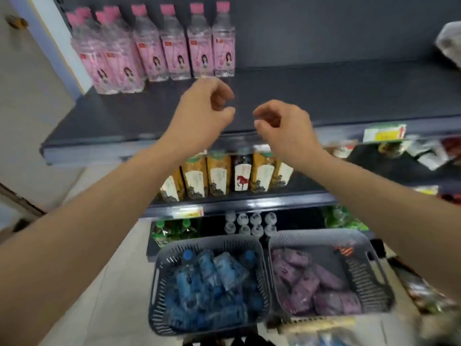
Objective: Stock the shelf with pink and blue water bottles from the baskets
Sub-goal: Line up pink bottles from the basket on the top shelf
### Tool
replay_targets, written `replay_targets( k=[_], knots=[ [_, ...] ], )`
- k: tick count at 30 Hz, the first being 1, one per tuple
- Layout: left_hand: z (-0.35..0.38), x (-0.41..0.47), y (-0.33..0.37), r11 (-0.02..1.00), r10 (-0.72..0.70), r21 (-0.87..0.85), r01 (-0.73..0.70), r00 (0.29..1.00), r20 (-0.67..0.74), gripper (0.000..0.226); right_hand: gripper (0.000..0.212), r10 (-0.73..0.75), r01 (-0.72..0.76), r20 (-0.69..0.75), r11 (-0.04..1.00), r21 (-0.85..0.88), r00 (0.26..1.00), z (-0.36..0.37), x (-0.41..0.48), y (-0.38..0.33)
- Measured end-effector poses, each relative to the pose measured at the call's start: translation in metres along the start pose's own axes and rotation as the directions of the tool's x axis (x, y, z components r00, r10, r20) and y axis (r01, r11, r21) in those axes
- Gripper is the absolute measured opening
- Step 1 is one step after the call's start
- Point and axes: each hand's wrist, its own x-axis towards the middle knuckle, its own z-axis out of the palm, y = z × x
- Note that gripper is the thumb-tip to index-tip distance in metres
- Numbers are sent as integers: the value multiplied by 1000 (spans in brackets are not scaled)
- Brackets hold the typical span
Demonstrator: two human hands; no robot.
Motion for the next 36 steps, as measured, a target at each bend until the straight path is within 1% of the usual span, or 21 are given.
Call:
replay_targets(
  k=[2, 5, 7, 9, 11, 14, 18, 22, 24, 25, 26, 28, 30, 32, 34, 36],
  knots=[
    [45, -26, 25, 999, 53, -20, -50, 988, 143, 13, 19, 73, -74, -23, 997, -19, 997, -21, -37, 35],
    [114, -59, 44, 998, 47, -53, -30, 931, 361, 14, 19, 241, -239, 14, 968, -82, 970, -41, -90, 96],
    [159, -78, 44, 999, -15, -22, 30, 863, 505, 17, 20, 373, -358, 74, 920, -162, 925, -47, -121, 137],
    [204, -97, 35, 994, -103, 24, 111, 792, 602, 17, 21, 487, -437, 154, 857, -272, 860, -48, -148, 178],
    [243, -117, 23, 979, -193, 77, 191, 715, 672, 17, 22, 546, -456, 242, 821, -344, 802, -45, -172, 214],
    [293, -143, 5, 962, -257, 147, 229, 586, 768, 18, 24, 602, -455, 358, 787, -417, 713, -34, -201, 260],
    [347, -174, -18, 941, -327, 238, 241, 458, 827, 17, 26, 664, -425, 467, 741, -520, 584, -11, -224, 317],
    [397, -209, -57, 916, -400, 360, 177, 343, 850, 7, 28, 715, -369, 528, 693, -619, 458, 15, -239, 366],
    [417, -224, -74, 899, -435, 391, 198, 301, 848, 6, 32, 716, -289, 557, 688, -666, 421, 27, -247, 387],
    [426, -230, -81, 891, -451, 404, 209, 291, 844, 11, 34, 707, -243, 579, 694, -678, 406, 33, -250, 396],
    [434, -236, -87, 881, -469, 421, 217, 277, 838, 15, 37, 697, -204, 607, 705, -680, 382, 39, -253, 405],
    [447, -248, -97, 864, -497, 450, 227, 244, 833, 15, 46, 667, -132, 672, 735, -665, 322, 50, -256, 419],
    [456, -259, -105, 842, -533, 488, 229, 217, 818, 16, 53, 642, -155, 723, 765, -625, 256, 63, -260, 433],
    [465, -270, -111, 832, -552, 515, 207, 203, 809, 29, 53, 627, -165, 739, 779, -605, 247, 78, -267, 443],
    [471, -278, -115, 828, -558, 525, 198, 197, 806, 43, 47, 608, -95, 749, 789, -607, 262, 89, -275, 447],
    [475, -282, -120, 823, -561, 517, 235, 199, 804, 50, 44, 590, -7, 754, 789, -615, 289, 97, -278, 450]
  ],
)
